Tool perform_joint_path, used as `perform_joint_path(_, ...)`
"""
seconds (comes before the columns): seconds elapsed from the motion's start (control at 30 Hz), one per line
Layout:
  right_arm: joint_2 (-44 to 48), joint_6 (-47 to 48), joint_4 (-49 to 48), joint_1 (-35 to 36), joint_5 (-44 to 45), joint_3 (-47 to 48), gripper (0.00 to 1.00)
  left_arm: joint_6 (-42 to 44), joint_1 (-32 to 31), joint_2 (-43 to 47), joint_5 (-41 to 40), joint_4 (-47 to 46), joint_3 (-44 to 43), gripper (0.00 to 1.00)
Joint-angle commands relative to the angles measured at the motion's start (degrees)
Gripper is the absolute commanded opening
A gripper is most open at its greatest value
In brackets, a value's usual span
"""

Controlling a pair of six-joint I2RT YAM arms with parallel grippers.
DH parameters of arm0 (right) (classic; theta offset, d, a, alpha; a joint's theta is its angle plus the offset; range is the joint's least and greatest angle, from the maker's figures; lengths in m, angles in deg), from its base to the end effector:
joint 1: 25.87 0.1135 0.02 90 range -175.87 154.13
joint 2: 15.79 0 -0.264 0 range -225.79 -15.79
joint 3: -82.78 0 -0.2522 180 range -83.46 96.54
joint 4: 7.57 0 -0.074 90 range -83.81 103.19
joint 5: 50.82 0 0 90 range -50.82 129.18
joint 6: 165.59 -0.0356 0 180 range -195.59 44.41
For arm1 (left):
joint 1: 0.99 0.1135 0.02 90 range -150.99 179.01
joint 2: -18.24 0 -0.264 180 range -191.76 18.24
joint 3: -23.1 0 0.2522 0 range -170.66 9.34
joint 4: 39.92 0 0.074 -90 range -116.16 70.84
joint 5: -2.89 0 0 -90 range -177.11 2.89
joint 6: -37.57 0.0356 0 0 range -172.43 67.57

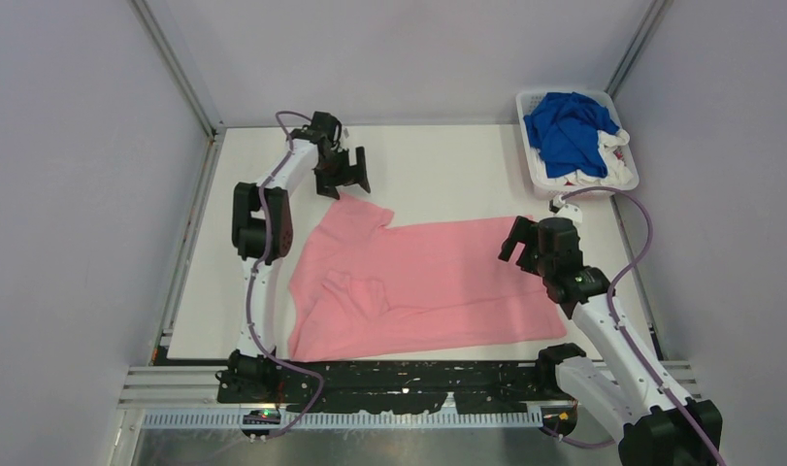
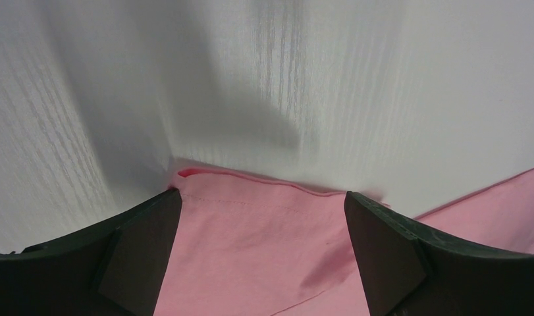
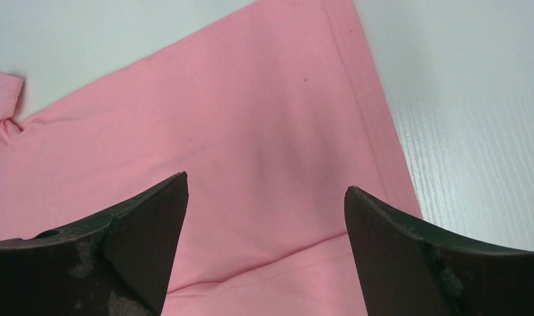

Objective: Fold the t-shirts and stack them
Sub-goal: Grab the side of the flattened tshirt furthest away from the robot with both arms

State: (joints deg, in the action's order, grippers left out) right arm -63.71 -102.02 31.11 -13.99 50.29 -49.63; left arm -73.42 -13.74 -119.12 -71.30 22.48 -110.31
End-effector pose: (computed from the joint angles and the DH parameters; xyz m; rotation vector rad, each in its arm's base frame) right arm 0.1775 0.0303 0.2394 0.3864 2.2069 0.1446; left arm 0.4945 -0.1218 0.1758 -0.1190 2.7759 -0.5378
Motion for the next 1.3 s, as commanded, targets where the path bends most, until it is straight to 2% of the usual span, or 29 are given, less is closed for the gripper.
perform_joint_path(0.0,1.55,0.86,-1.32,-0.22,2.0,-0.61,0.95,-0.96,0.27,2.65,3.48,-2.16,4.5,1.0)
perform_joint_path(0.2,2.52,0.95,-1.07,-0.21,2.43,-0.63,0.95,-3.86,0.18,5.25,10.19,-10.29,11.97,1.0)
perform_joint_path(0.4,3.95,1.18,-0.41,-0.31,3.54,-0.78,0.95,-5.27,-0.44,5.34,9.9,-9.22,12.25,0.98)
perform_joint_path(0.47,4.13,1.27,-0.42,-0.33,3.71,-0.78,0.95,-5.55,-1.03,5.37,7.3,-7.93,11.67,0.9)
perform_joint_path(0.67,4.19,1.35,-0.08,-0.21,4.27,-0.57,0.95,-5.32,-3.24,3.66,0.14,-0.61,5.06,0.52)
perform_joint_path(0.9,4.75,1.54,1.12,-0.28,5.39,-0.34,0.95,-6.52,-4.12,2.45,-5.55,3.44,1.05,0.16)
perform_joint_path(0.97,5.16,1.58,1.41,-0.26,5.86,-0.35,0.95,-6.39,-4.28,2.3,-8.73,4.71,0.32,0.14)
perform_joint_path(1.07,5.52,1.65,1.6,-0.32,6.29,-0.44,0.95,-4.39,-4.47,1.74,-10.23,6.61,-1.21,0.21)
perform_joint_path(1.13,5.51,1.6,1.54,-0.36,6.4,-0.43,0.95,-3.02,-4.63,1.26,-10.02,8.0,-2.29,0.21)
perform_joint_path(1.17,5.46,1.62,1.51,-0.36,6.43,-0.38,0.95,-2.2,-4.65,1.16,-9.81,8.38,-2.31,0.19)
perform_joint_path(1.23,5.27,1.6,1.51,-0.37,6.38,-0.34,0.95,-0.93,-4.65,1.4,-8.47,7.98,-1.41,0.03)
perform_joint_path(1.27,5.18,1.64,1.48,-0.37,6.42,-0.34,0.95,-0.59,-4.65,1.8,-7.75,7.59,-0.83,0.0)
